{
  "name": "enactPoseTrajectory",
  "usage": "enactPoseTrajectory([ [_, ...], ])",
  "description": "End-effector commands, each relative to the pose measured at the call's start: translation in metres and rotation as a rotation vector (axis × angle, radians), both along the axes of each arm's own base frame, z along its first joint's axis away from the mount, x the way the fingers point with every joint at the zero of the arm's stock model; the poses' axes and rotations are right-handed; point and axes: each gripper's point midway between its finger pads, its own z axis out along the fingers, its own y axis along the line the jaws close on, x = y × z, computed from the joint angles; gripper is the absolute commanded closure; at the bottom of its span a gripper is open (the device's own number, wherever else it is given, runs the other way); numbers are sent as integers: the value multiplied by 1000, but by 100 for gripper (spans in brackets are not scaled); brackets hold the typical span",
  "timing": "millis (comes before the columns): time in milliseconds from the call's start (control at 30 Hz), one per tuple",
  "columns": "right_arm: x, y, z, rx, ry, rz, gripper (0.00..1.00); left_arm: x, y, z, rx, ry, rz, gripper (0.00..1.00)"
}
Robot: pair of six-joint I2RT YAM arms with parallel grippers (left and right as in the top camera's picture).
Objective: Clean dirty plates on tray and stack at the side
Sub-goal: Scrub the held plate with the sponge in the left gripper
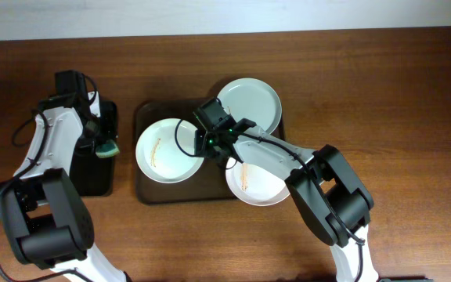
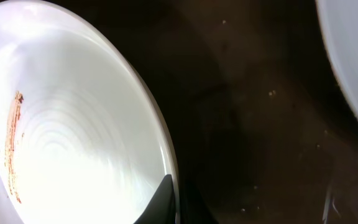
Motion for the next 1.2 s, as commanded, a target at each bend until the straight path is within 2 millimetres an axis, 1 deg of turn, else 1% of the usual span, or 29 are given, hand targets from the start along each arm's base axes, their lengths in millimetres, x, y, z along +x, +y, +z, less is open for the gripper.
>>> enactPoseTrajectory([
  [0,-1,4,-4,26,28,8,96,10,-12,44,33,-105,-103,99],
  [33,1,2,-4,33,34,5,96,10,-18,54,34,-129,-117,99],
  [67,2,0,-3,42,40,2,96,10,-27,60,12,-142,-153,99],
  [100,3,-1,-3,53,50,1,96,11,-46,61,-34,-155,-245,99],
  [133,4,-3,-2,68,62,1,96,11,-66,61,-65,-159,-319,99],
  [200,4,-3,-2,67,63,1,96,11,-88,60,-70,-155,-372,99],
  [267,3,-2,-2,75,69,6,96,8,-102,56,-75,-144,-405,99],
  [333,2,-1,-2,80,73,9,96,3,-113,43,-78,-131,-431,99],
  [400,2,-1,-2,79,73,9,96,3,-122,24,-75,-142,-454,99],
  [500,3,-1,-1,82,69,9,96,-4,-130,4,-78,-133,-475,99],
  [533,3,-1,-1,81,70,9,96,-6,-135,-10,-81,-121,-486,99],
  [567,3,-1,-1,81,70,9,96,-10,-138,-20,-87,-100,-490,99],
  [633,3,-1,-1,81,69,9,96,-18,-144,-35,-94,-56,-506,99],
  [700,3,-1,-1,81,70,9,96,-25,-144,-39,-101,-24,-495,99],
  [800,3,-1,-1,80,68,11,96,-45,-142,-43,-120,66,-453,99],
  [833,2,-1,-1,80,69,12,96,-46,-139,-44,-107,70,-449,99],
  [900,2,-1,-1,80,69,12,96,-38,-135,-43,-79,46,-421,99],
  [933,2,-2,-2,76,70,10,96,-24,-122,-41,-2,2,-373,99],
  [967,2,-2,-2,75,70,10,96,-5,-111,-38,67,-66,-318,99],
  [1033,2,-2,-2,75,69,10,96,21,-116,-41,64,-161,-320,99],
  [1067,3,-3,-2,69,65,10,96,31,-123,-48,35,-191,-329,99],
  [1100,4,-3,-3,66,62,8,96,33,-131,-55,-9,-194,-345,99],
  [1133,4,-4,-3,63,60,6,96,29,-140,-61,-64,-181,-364,99],
  [1167,4,-4,-3,61,58,5,96,21,-149,-67,-120,-147,-383,99],
])
